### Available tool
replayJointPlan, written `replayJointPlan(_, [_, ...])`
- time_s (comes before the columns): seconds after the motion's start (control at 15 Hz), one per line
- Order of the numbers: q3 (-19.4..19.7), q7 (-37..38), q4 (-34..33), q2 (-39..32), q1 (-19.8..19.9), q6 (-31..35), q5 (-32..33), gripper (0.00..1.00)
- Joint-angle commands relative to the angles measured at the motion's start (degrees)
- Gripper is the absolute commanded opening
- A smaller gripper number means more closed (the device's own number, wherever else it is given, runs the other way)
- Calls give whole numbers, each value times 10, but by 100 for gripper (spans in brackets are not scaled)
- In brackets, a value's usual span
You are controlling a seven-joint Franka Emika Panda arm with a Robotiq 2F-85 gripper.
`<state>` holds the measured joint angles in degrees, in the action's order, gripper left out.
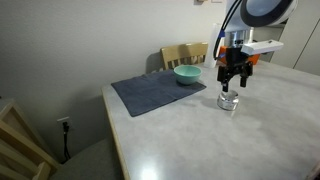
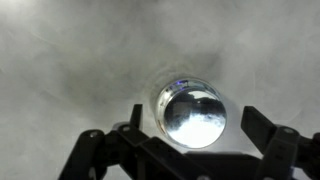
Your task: Take the lid off the silver container and put it on the table
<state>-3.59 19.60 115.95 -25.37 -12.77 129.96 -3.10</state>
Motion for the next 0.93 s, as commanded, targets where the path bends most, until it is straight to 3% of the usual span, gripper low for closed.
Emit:
replayJointPlan(0.0, [-9,-31,5,5,16,-19,-11,100])
replayJointPlan(0.53, [-29,-141,-39,-57,37,-24,-29,100])
replayJointPlan(0.87, [-22,-140,-55,-76,27,-23,-11,100])
